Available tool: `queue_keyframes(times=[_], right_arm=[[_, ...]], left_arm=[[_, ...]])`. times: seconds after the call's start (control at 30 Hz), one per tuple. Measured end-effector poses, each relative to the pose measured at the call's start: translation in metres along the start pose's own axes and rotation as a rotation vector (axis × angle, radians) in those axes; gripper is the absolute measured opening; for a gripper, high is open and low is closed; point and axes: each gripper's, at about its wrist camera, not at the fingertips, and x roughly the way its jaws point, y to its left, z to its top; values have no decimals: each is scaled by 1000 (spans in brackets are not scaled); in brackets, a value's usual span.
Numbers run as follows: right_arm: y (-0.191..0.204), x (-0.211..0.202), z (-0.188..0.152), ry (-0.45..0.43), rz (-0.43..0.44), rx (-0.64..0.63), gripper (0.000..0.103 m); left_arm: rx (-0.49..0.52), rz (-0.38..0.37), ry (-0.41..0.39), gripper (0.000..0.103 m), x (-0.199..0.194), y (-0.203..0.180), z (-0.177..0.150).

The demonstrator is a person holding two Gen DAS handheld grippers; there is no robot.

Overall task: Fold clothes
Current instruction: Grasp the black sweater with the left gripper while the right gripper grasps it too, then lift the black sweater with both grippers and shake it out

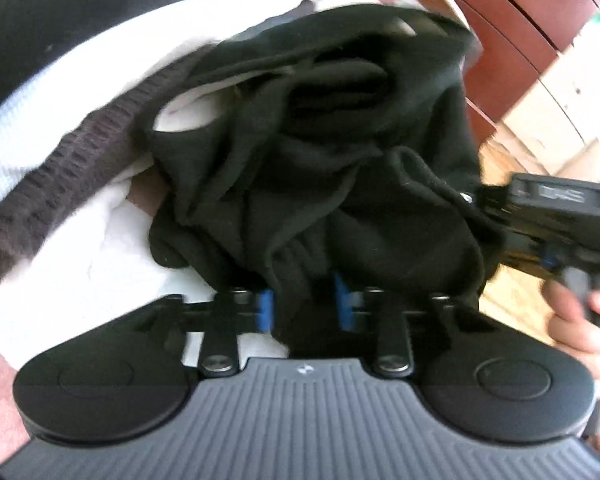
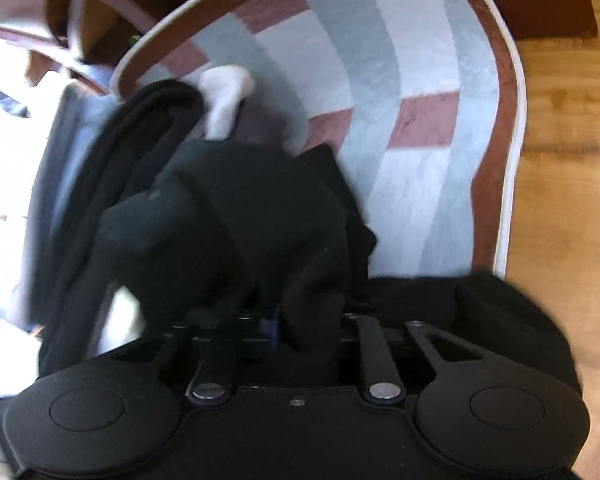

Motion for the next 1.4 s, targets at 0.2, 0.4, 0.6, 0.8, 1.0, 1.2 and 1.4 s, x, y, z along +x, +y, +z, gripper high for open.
queue_keyframes(times=[0.2,0.4,0.6,0.8,1.0,1.2,1.4], right_arm=[[11,-67,-38,44,123,-127,16],[19,-84,-63,-76,-243,-352,59],[-25,-56,-50,-79,-220,-52,87],[-30,-42,-55,1,-21,186,36],[24,-82,-71,22,121,69,31],[106,-103,-81,85,282,-135,30],[207,-73,-116,188,359,-414,30]], left_arm=[[263,12,-60,13,-48,-59,-19],[128,83,8,56,-28,-38,-22],[-182,-118,69,82,-20,19,-27],[-139,-266,1,22,-42,19,-35],[-49,-372,-159,19,-141,11,-51],[0,-326,-313,19,-252,25,-70],[-112,-159,-465,19,-345,73,-106]])
